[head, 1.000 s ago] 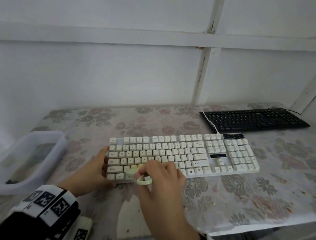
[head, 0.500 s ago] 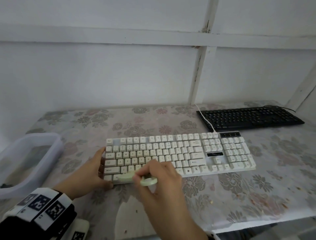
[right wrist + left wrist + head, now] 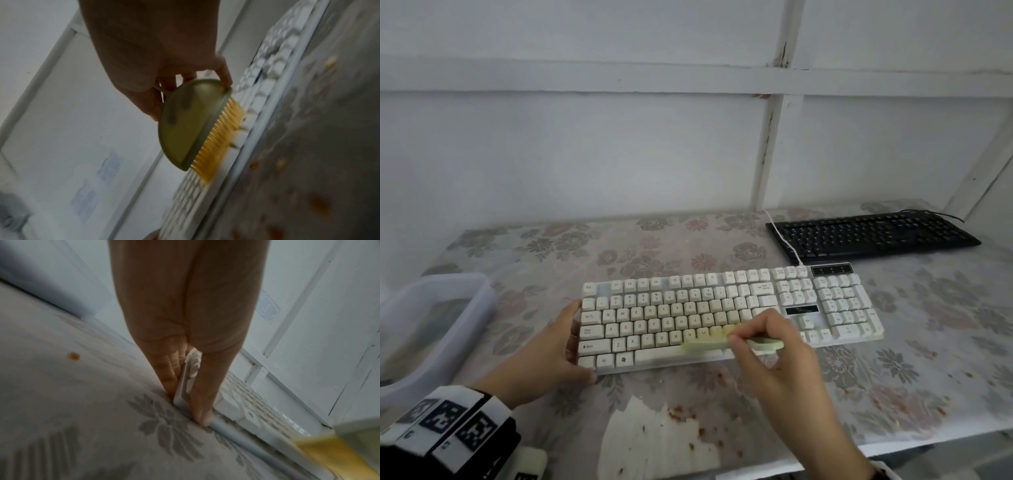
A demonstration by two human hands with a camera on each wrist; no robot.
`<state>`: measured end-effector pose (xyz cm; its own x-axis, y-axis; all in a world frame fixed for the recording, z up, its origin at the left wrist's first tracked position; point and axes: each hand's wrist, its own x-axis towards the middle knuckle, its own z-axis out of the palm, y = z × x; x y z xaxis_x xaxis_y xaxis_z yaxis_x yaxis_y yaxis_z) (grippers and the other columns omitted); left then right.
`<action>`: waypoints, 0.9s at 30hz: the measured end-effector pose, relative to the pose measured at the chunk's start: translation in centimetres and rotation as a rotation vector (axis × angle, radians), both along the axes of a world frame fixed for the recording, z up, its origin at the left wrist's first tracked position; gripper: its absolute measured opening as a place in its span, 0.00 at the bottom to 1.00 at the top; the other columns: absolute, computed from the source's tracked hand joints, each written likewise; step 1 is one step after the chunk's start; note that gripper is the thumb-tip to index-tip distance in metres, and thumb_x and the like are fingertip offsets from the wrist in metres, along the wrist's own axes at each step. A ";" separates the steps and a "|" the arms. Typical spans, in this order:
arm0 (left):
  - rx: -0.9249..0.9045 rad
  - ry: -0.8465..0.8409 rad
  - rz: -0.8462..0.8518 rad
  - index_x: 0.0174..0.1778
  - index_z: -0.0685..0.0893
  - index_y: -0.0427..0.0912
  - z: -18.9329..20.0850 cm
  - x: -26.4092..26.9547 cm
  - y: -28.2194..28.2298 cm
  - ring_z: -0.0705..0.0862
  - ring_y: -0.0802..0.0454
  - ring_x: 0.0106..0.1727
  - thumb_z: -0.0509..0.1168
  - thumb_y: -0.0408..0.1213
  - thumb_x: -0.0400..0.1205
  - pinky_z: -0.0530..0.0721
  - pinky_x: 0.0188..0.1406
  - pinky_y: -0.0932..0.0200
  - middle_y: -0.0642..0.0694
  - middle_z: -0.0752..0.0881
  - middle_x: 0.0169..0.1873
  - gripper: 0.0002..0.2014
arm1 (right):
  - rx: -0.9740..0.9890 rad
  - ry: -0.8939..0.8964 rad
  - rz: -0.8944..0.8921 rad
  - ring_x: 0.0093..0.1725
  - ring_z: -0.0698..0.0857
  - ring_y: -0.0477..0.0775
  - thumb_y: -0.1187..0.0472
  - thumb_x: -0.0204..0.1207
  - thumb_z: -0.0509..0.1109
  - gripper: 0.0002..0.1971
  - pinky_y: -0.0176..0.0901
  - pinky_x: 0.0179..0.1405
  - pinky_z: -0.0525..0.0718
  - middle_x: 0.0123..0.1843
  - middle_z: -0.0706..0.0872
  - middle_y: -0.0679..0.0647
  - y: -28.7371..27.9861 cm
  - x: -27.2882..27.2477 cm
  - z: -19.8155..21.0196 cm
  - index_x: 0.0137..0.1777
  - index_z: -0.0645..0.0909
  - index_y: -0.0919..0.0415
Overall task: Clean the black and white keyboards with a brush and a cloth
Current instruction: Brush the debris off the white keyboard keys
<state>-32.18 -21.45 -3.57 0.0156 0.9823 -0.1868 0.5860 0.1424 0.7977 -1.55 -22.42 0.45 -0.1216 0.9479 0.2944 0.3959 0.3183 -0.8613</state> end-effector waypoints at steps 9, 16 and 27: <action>0.009 -0.031 0.034 0.63 0.64 0.73 0.1 0.4 0.0 0.84 0.61 0.61 0.79 0.36 0.50 0.83 0.60 0.58 0.63 0.86 0.57 0.49 | 0.063 0.043 0.034 0.49 0.84 0.47 0.56 0.70 0.71 0.07 0.48 0.51 0.82 0.43 0.85 0.45 -0.1 0.8 -0.2 0.45 0.78 0.43; 0.006 -0.016 0.028 0.62 0.63 0.73 0.1 0.5 0.1 0.83 0.65 0.61 0.79 0.26 0.57 0.82 0.61 0.59 0.63 0.82 0.61 0.49 | 0.180 -0.094 -0.141 0.46 0.79 0.42 0.57 0.73 0.71 0.11 0.56 0.57 0.79 0.48 0.81 0.34 1.0 2.9 -0.2 0.45 0.73 0.38; 0.001 -0.043 0.050 0.62 0.64 0.76 -0.2 0.2 0.2 0.86 0.60 0.59 0.79 0.32 0.53 0.85 0.60 0.49 0.61 0.87 0.57 0.50 | 0.113 0.021 -0.074 0.48 0.83 0.46 0.64 0.73 0.74 0.14 0.42 0.46 0.81 0.44 0.84 0.43 1.5 4.8 -0.9 0.42 0.77 0.42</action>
<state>-31.93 -21.28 -3.79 -0.0256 0.9822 -0.1864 0.5433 0.1701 0.8221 3.22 -20.89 -0.48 -0.0450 0.9146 0.4019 0.4047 0.3845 -0.8297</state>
